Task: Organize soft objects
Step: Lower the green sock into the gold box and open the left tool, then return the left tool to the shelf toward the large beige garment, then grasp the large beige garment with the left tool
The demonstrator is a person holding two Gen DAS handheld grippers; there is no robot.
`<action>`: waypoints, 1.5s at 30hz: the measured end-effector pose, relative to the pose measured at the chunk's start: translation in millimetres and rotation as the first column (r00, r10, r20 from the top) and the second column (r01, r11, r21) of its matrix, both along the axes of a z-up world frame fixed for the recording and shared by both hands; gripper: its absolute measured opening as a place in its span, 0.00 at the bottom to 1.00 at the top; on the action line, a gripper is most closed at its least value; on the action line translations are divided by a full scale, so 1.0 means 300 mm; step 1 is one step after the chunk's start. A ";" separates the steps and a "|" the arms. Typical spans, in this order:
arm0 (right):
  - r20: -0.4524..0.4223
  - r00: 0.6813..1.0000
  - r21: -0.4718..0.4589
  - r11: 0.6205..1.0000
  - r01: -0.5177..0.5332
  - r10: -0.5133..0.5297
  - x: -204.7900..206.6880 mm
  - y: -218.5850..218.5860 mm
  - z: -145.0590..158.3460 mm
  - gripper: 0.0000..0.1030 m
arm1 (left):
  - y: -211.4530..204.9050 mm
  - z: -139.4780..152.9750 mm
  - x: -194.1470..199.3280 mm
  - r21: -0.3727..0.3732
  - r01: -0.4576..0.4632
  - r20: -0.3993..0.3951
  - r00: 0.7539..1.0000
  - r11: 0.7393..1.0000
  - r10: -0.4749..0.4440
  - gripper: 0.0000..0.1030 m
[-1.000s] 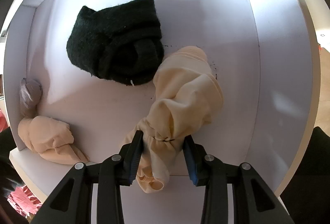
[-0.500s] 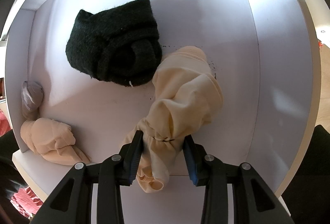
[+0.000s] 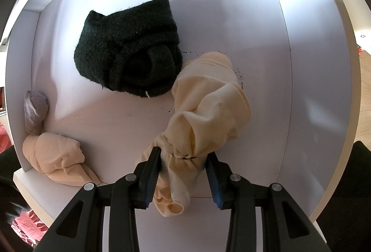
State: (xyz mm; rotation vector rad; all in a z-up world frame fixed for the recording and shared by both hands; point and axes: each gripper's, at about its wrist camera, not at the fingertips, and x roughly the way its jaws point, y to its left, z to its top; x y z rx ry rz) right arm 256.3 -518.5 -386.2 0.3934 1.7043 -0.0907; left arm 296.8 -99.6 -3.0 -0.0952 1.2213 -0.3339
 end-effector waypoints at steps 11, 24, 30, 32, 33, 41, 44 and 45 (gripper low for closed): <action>0.000 1.000 -0.002 1.000 0.000 0.000 0.001 0.004 0.003 0.37 | -0.058 0.144 -0.286 0.019 0.229 0.313 0.923 0.973 -0.223 0.84; 0.001 1.000 -0.001 1.000 0.003 -0.003 0.001 0.007 0.004 0.37 | -0.137 -0.190 -0.529 0.181 0.497 0.109 0.847 0.849 -0.520 0.93; 0.000 1.000 -0.002 1.000 0.002 -0.002 0.005 0.011 0.005 0.37 | -0.168 -0.508 -0.564 0.380 0.644 -0.156 0.752 0.664 -0.640 0.92; 0.000 1.000 -0.002 1.000 0.002 -0.002 0.006 0.011 0.006 0.37 | -0.166 -0.617 -0.560 0.401 0.681 -0.262 0.726 0.613 -0.636 0.92; 0.000 1.000 -0.003 1.000 0.001 -0.001 0.005 0.011 0.005 0.37 | -0.166 -0.665 -0.557 0.395 0.700 -0.311 0.711 0.595 -0.630 0.91; 0.005 1.000 0.000 1.000 0.001 -0.001 0.006 0.010 0.005 0.38 | -0.147 -0.933 -0.546 0.354 0.770 -0.529 0.633 0.530 -0.566 0.90; 0.005 1.000 -0.003 1.000 0.001 -0.001 0.005 0.007 0.005 0.38 | -0.141 -0.984 -0.559 0.377 0.783 -0.556 0.619 0.495 -0.555 0.91; 0.005 1.000 -0.003 1.000 0.001 -0.001 0.004 0.007 0.006 0.38 | -0.144 -0.994 -0.561 0.379 0.781 -0.557 0.621 0.496 -0.552 0.92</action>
